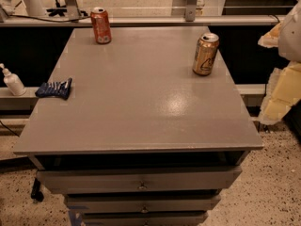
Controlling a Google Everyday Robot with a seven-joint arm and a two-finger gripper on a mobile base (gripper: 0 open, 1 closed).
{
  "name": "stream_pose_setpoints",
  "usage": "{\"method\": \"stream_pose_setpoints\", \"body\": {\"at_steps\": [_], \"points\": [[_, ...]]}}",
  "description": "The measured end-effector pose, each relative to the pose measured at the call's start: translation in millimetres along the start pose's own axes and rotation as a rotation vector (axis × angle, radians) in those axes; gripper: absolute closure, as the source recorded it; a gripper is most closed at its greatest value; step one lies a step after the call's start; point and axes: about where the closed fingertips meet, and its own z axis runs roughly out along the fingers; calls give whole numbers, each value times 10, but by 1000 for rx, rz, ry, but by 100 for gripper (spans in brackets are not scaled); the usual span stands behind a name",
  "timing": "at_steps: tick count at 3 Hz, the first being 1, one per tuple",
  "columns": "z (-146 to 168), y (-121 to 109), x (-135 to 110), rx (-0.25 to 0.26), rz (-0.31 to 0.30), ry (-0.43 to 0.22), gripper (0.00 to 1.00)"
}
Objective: Pick rxbar blueberry
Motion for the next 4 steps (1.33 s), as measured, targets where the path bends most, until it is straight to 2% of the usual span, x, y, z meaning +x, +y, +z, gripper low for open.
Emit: {"method": "stream_pose_setpoints", "body": {"at_steps": [1,2,3,4], "points": [[0,0,0,0,0,0,0],[29,-13,-182,2,-19,-51,0],[141,-4,-623,-8,-57,-132,0],[352,60,-1209,-31,-93,-239,0]]}}
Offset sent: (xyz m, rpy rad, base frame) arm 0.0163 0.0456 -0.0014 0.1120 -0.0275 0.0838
